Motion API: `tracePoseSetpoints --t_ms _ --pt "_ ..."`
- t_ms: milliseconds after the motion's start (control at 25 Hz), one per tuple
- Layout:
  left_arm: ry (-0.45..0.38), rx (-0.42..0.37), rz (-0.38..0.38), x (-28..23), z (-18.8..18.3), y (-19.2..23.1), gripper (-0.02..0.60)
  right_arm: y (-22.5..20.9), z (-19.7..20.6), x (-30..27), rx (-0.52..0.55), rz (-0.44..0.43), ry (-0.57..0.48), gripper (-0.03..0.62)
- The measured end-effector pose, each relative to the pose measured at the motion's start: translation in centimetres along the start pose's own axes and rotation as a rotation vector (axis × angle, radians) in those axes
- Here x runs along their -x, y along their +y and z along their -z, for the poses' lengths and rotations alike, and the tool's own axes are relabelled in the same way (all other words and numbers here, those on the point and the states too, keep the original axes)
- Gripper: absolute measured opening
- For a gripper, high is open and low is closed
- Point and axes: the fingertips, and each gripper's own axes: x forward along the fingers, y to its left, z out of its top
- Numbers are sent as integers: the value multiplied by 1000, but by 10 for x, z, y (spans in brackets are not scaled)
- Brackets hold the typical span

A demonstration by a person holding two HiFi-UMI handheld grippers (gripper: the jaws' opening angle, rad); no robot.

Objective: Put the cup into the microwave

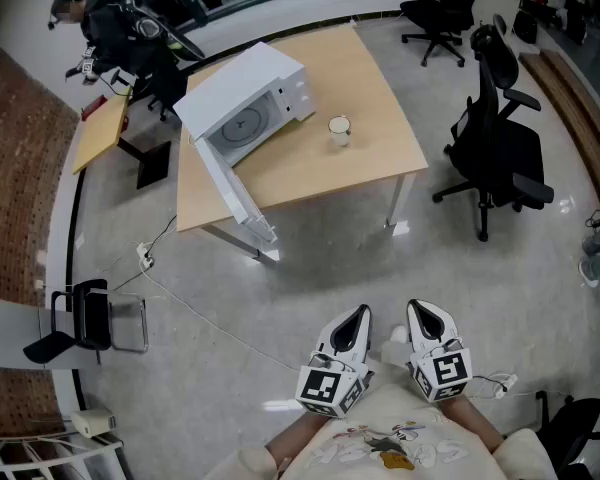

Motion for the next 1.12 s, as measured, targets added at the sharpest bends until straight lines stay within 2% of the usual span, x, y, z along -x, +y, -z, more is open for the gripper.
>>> tracePoseSetpoints --t_ms 360,560,600,640,800,960,1120 --pt "8 20 -21 -21 8 -10 3 -38 -2 6 -15 20 -14 7" --pt "2 6 -51 -27 4 -12 3 -40 -7 0 -96 -96 -34 10" --pt "0 3 -59 -27 3 -13 3 -40 -10 0 -94 -111 -44 61" --pt "-3 -1 -68 -28 3 -13 3 -39 -13 0 -80 -121 -55 72" --pt "-27 -15 -110 -29 7 -9 3 -39 -8 -6 -12 -143 -58 74" --pt "-29 18 -150 -39 12 9 3 -31 9 -23 -28 -191 -5 74" --pt "-20 22 -136 -63 2 36 3 -27 6 -55 -28 -206 23 74"
